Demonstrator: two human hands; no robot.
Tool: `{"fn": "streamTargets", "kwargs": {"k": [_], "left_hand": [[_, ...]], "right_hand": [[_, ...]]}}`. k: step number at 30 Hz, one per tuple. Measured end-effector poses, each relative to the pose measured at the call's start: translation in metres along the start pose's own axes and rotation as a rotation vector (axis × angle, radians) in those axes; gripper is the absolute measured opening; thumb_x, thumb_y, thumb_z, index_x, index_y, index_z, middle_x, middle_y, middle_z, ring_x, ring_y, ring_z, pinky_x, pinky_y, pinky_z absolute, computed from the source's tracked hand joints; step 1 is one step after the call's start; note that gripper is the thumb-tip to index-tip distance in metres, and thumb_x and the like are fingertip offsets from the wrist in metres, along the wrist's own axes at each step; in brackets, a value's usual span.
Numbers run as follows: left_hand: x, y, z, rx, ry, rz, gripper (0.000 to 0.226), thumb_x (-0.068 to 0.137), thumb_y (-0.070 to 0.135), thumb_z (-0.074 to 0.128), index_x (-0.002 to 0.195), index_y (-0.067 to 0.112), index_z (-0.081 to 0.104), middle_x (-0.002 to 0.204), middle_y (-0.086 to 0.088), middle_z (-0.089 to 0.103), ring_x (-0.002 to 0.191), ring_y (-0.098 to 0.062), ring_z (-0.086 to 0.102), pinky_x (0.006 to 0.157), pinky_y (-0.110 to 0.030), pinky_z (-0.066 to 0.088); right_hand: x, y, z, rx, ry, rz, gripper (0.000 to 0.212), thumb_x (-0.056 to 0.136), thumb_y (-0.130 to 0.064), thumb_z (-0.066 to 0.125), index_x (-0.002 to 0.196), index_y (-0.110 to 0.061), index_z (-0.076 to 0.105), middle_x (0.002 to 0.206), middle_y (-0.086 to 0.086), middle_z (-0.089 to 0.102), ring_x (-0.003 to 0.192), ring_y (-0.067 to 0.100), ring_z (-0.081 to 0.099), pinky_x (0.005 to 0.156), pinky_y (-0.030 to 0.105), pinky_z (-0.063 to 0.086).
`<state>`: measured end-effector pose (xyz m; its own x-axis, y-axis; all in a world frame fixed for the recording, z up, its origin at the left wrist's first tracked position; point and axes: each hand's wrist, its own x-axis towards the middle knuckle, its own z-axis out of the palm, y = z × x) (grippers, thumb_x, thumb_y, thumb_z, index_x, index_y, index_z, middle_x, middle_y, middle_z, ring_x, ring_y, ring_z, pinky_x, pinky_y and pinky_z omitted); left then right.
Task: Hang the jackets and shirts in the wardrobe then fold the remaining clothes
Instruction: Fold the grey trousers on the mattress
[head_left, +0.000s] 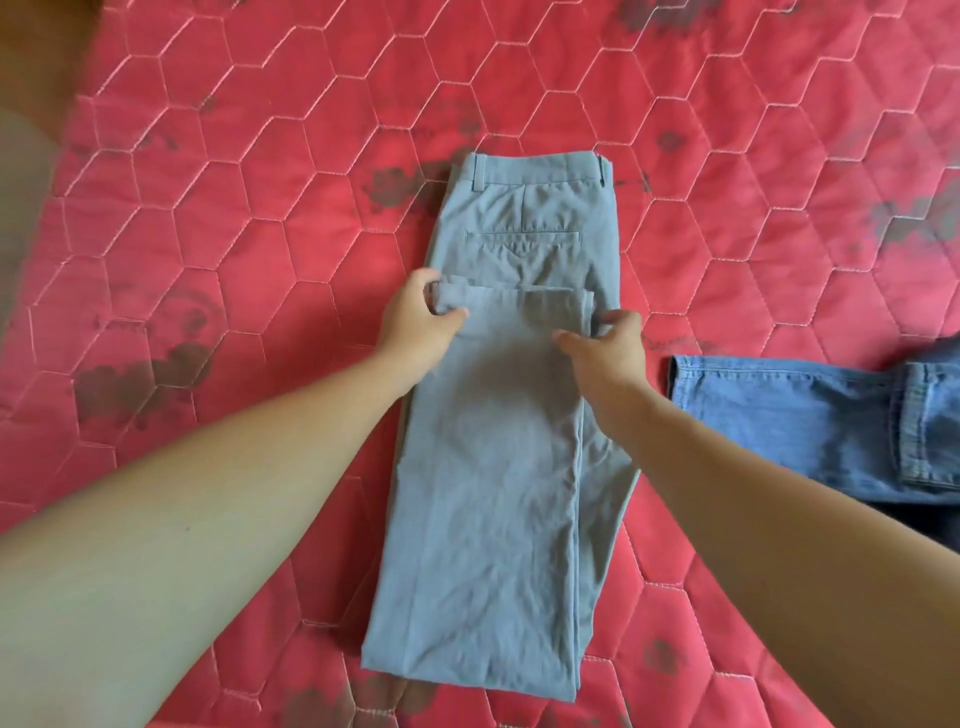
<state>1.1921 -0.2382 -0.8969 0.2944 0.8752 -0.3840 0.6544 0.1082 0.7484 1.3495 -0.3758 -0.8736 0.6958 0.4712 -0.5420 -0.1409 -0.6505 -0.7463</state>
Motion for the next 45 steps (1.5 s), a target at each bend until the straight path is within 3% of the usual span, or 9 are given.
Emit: {"fn": "streamTargets", "kwargs": {"k": [4, 10, 17, 21, 23, 29, 35, 41, 45], "left_hand": [[0.002, 0.004, -0.008, -0.029, -0.057, -0.08, 0.039, 0.078, 0.02, 0.073, 0.117, 0.024, 0.067, 0.112, 0.001, 0.065, 0.093, -0.019, 0.067, 0.08, -0.031, 0.055], [0.007, 0.005, -0.015, -0.005, -0.059, 0.006, 0.031, 0.08, 0.011, 0.074, 0.107, 0.023, 0.066, 0.101, 0.0, 0.06, 0.08, -0.012, 0.057, 0.068, -0.024, 0.044], [0.005, 0.005, -0.015, 0.207, -0.11, 0.105, 0.062, 0.074, 0.019, 0.081, 0.131, 0.028, 0.058, 0.121, -0.004, 0.036, 0.118, -0.019, 0.044, 0.098, -0.019, 0.032], [0.006, 0.012, -0.023, 0.127, -0.076, 0.096, 0.038, 0.072, 0.005, 0.072, 0.105, 0.017, 0.058, 0.106, -0.001, 0.045, 0.089, -0.017, 0.052, 0.07, -0.016, 0.039], [0.002, 0.009, -0.025, 0.032, -0.19, -0.001, 0.044, 0.078, 0.003, 0.07, 0.114, 0.018, 0.051, 0.104, 0.0, 0.055, 0.071, -0.014, 0.051, 0.057, -0.019, 0.041], [-0.003, -0.004, -0.02, 0.023, -0.189, -0.037, 0.015, 0.088, 0.023, 0.07, 0.1, 0.015, 0.065, 0.097, -0.007, 0.073, 0.087, -0.021, 0.069, 0.084, -0.046, 0.055], [0.026, 0.028, -0.028, -0.185, -0.033, -0.006, 0.005, 0.088, 0.022, 0.068, 0.085, 0.02, 0.064, 0.098, -0.018, 0.073, 0.081, -0.022, 0.065, 0.084, -0.054, 0.055], [0.073, 0.055, -0.011, -0.287, 0.009, -0.029, 0.038, 0.092, 0.007, 0.066, 0.126, 0.02, 0.056, 0.096, 0.005, 0.064, 0.08, -0.006, 0.062, 0.068, -0.02, 0.051], [0.037, 0.025, 0.001, -0.237, 0.033, -0.082, 0.063, 0.088, 0.008, 0.066, 0.144, 0.026, 0.043, 0.106, 0.006, 0.06, 0.085, -0.006, 0.063, 0.071, -0.02, 0.051]], "right_hand": [[0.006, 0.004, -0.001, -0.024, -0.022, -0.004, 0.031, 0.095, -0.031, 0.065, 0.073, -0.02, 0.047, 0.064, -0.005, 0.045, 0.056, 0.014, 0.041, 0.051, 0.029, 0.033], [0.017, -0.012, -0.001, 0.101, -0.081, -0.005, 0.016, 0.092, -0.015, 0.066, 0.107, -0.014, 0.062, 0.098, 0.008, 0.07, 0.083, 0.019, 0.064, 0.076, 0.035, 0.055], [0.008, -0.016, -0.01, 0.32, -0.193, 0.06, 0.013, 0.073, -0.015, 0.059, 0.066, -0.025, 0.057, 0.068, -0.002, 0.056, 0.07, 0.021, 0.05, 0.056, 0.03, 0.031], [0.007, -0.016, -0.017, 0.312, -0.191, 0.06, 0.015, 0.071, -0.014, 0.06, 0.062, -0.026, 0.056, 0.073, 0.006, 0.052, 0.076, 0.025, 0.049, 0.061, 0.034, 0.033], [0.01, -0.008, -0.018, 0.266, -0.2, 0.083, 0.018, 0.077, -0.009, 0.061, 0.067, -0.024, 0.061, 0.075, 0.008, 0.059, 0.077, 0.026, 0.054, 0.064, 0.037, 0.04], [0.017, 0.014, -0.018, 0.004, -0.203, 0.093, 0.021, 0.093, -0.019, 0.065, 0.073, -0.011, 0.062, 0.073, 0.012, 0.058, 0.069, 0.025, 0.055, 0.067, 0.043, 0.048], [0.045, -0.021, -0.022, 0.038, -0.178, -0.018, 0.046, 0.069, -0.046, 0.065, 0.076, -0.002, 0.052, 0.069, 0.011, 0.047, 0.065, 0.024, 0.05, 0.059, 0.052, 0.05], [0.086, -0.063, -0.004, 0.008, -0.117, 0.01, 0.016, 0.097, -0.023, 0.058, 0.082, -0.017, 0.06, 0.077, 0.011, 0.055, 0.066, 0.025, 0.056, 0.07, 0.055, 0.059], [0.069, -0.032, 0.001, 0.004, -0.156, 0.136, 0.018, 0.089, -0.035, 0.068, 0.085, -0.018, 0.067, 0.082, 0.008, 0.065, 0.069, 0.026, 0.064, 0.076, 0.058, 0.059]]}}
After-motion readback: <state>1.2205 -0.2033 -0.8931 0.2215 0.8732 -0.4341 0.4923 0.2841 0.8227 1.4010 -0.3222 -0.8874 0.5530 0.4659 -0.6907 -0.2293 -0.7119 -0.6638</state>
